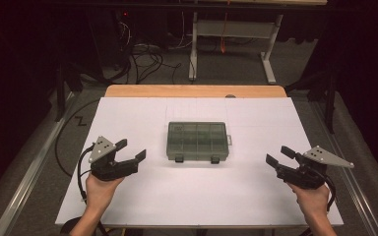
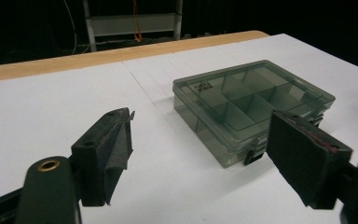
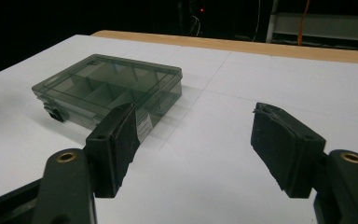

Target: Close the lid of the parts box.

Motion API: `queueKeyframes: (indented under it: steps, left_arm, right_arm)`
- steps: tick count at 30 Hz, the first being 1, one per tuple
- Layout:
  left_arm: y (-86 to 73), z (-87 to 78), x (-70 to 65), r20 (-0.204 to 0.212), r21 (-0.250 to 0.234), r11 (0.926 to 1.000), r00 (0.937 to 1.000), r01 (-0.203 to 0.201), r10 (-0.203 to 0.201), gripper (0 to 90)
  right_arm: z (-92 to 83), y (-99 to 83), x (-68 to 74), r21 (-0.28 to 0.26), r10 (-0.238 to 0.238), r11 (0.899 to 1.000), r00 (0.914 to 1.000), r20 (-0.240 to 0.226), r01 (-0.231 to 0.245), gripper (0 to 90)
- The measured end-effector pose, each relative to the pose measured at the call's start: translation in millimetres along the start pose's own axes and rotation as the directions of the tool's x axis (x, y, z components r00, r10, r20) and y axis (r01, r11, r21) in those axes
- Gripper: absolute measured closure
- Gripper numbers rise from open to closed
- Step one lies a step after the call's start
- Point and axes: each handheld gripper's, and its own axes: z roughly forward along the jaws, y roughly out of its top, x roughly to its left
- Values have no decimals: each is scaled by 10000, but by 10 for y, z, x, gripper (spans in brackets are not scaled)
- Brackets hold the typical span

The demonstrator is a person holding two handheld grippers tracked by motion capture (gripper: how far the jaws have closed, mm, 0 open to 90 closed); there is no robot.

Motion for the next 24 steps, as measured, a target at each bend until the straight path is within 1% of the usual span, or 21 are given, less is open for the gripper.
queueKeyframes:
  steps: [9, 12, 17, 19, 21, 24]
  left_arm:
    - [-70, -54, 36, -54, -95, 10000, 10000, 17, -17, 223]
    - [-91, -65, 59, -100, -146, 9999, 9999, 16, -17, 221]
    - [-126, -85, 74, -180, -93, 10000, 9998, 27, -28, 216]
    - [-138, -98, 77, -176, -196, 9998, 9998, 72, -76, 213]
    - [-147, -104, 96, -232, -301, 9994, 9995, 185, -192, 211]
    - [-170, -112, 114, -316, -384, 9990, 9992, 235, -247, 206]
  right_arm:
    - [-13, -169, -43, 85, 73, 9999, 9998, 205, -75, 328]
    - [-28, -224, -65, 27, 83, 10000, 9997, 247, -84, 324]
    - [-81, -287, -89, -120, 150, 9998, 9993, 343, -146, 314]
    - [-109, -328, -86, -222, 99, 9997, 9993, 352, -92, 309]
    - [-117, -367, -87, -185, 77, 9998, 9992, 389, -70, 307]
    - [-115, -442, -86, -141, 225, 9997, 9992, 333, -220, 301]
